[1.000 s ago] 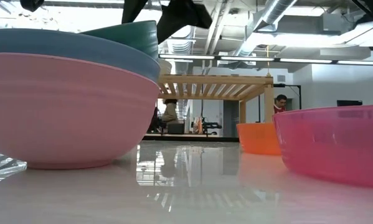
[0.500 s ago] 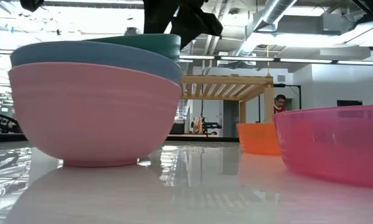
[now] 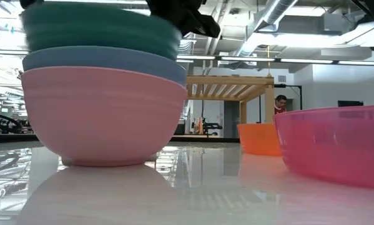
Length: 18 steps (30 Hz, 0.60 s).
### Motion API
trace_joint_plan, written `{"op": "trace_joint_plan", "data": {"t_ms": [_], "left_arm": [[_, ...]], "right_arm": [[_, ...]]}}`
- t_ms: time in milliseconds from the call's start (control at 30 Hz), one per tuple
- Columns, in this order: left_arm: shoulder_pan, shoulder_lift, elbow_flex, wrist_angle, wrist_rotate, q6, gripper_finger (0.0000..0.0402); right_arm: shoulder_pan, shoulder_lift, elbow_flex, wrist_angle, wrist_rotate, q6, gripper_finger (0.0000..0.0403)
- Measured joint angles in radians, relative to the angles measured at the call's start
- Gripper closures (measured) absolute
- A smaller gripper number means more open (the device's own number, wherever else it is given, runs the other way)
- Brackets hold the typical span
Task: Place and stack bowls onto a shelf
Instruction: Stack the large green bowl on top of the large white bowl
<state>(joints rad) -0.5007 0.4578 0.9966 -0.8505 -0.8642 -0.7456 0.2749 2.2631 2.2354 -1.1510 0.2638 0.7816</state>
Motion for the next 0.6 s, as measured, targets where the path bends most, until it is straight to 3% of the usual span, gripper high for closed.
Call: {"op": "trace_joint_plan", "data": {"t_ms": [200, 400, 600], "left_arm": [[0.0, 0.0, 0.0, 0.0, 0.0, 0.003, 0.0145], [0.0, 0.0, 0.0, -0.007, 0.001, 0.003, 0.0145], [0.0, 0.0, 0.0, -0.008, 0.002, 0.003, 0.0145]], "right_arm": [[-0.009, -0.007, 0.014, -0.007, -0.005, 0.041, 0.0377], [-0.037, -0.018, 0.123, -0.01, -0.052, 0.021, 0.0377], [-0.113, -0.107, 0.11, 0.033, -0.107, 0.009, 0.0377]]}}
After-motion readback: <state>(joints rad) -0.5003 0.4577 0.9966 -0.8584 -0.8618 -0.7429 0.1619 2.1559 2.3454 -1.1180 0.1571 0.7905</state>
